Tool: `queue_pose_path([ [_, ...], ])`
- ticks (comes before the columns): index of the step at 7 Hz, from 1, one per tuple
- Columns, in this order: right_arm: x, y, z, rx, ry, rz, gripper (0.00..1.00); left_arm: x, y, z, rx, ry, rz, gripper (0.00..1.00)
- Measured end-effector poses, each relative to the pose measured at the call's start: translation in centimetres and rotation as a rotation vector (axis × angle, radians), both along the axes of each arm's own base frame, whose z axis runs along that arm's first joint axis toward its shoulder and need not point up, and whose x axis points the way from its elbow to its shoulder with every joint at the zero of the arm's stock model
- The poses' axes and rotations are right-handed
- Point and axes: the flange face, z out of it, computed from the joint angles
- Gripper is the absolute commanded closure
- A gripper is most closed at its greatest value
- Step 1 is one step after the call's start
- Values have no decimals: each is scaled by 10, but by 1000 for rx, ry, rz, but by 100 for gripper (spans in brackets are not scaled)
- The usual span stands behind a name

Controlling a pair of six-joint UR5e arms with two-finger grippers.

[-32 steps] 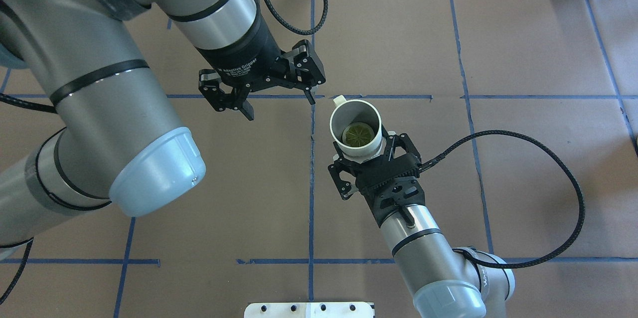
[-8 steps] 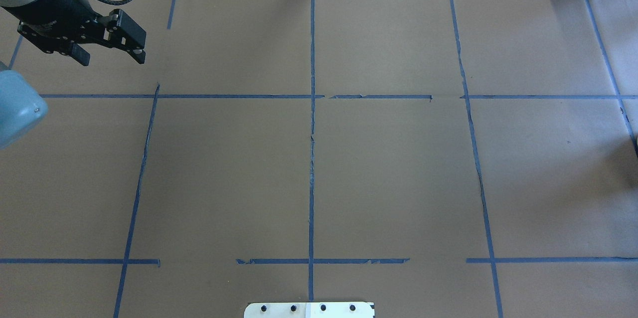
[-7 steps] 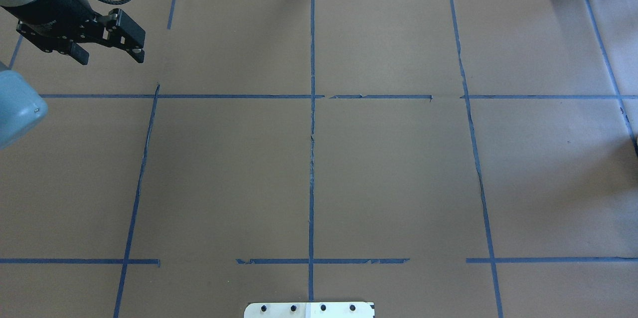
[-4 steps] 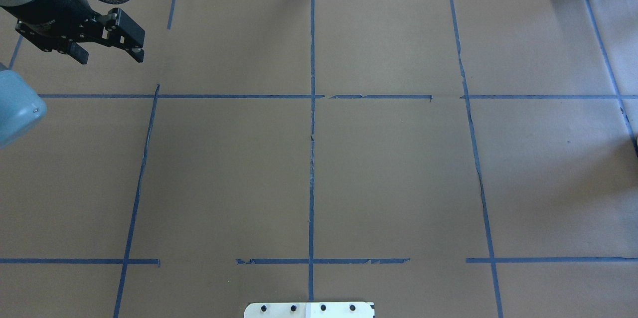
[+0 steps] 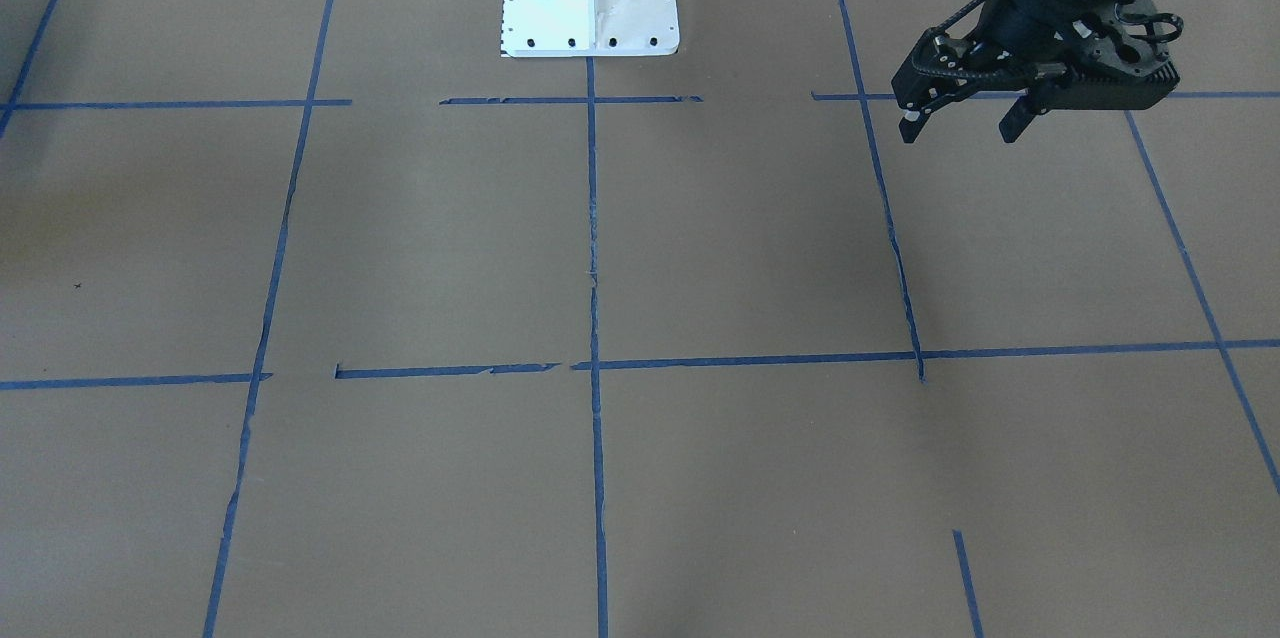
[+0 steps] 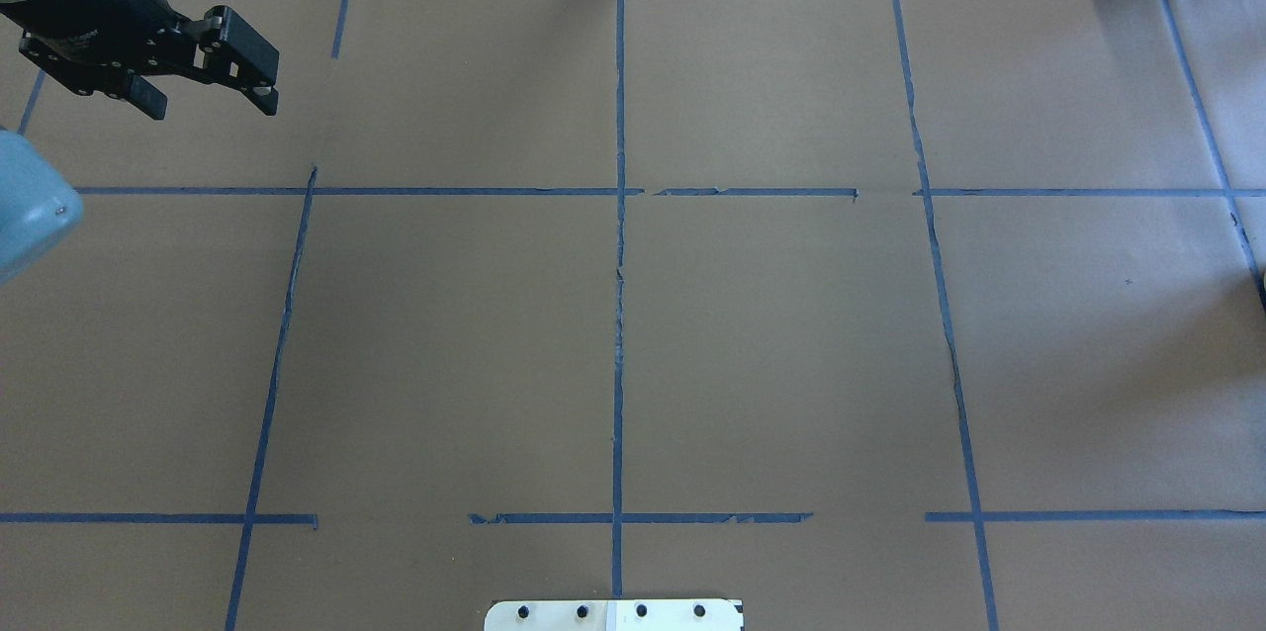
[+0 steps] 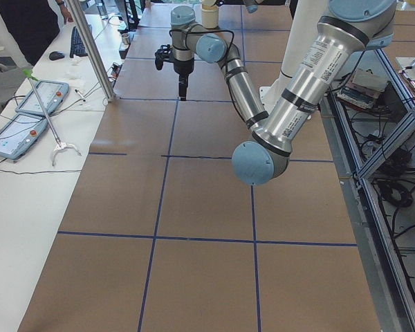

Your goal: Left arm hands cup to right arm to dump lemon

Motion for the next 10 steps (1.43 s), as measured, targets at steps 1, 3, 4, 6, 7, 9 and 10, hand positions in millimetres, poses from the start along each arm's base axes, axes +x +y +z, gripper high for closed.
queue_pose_path([
  [1, 2, -2, 2, -24, -74, 7, 100, -1, 0, 0, 3, -2, -4, 0],
  [3, 1, -12, -2, -61, -206, 17, 99, -3, 0, 0, 5, -3, -8, 0],
  [4, 4, -14, -4, -76, -269, 23, 99, -4, 0, -1, 8, -6, -12, 0],
  [6, 10, -15, -6, -120, -396, 34, 99, -4, -2, 1, 15, -37, -29, 0],
  [7, 11, -15, -6, -136, -440, 34, 99, -5, -1, 0, 17, -48, -36, 0],
  [9, 13, -13, -7, -159, -517, 32, 99, -7, 1, -4, 17, -56, -40, 0],
  [10, 15, -12, -7, -172, -553, 33, 99, -8, 2, -5, 21, -59, -43, 0],
])
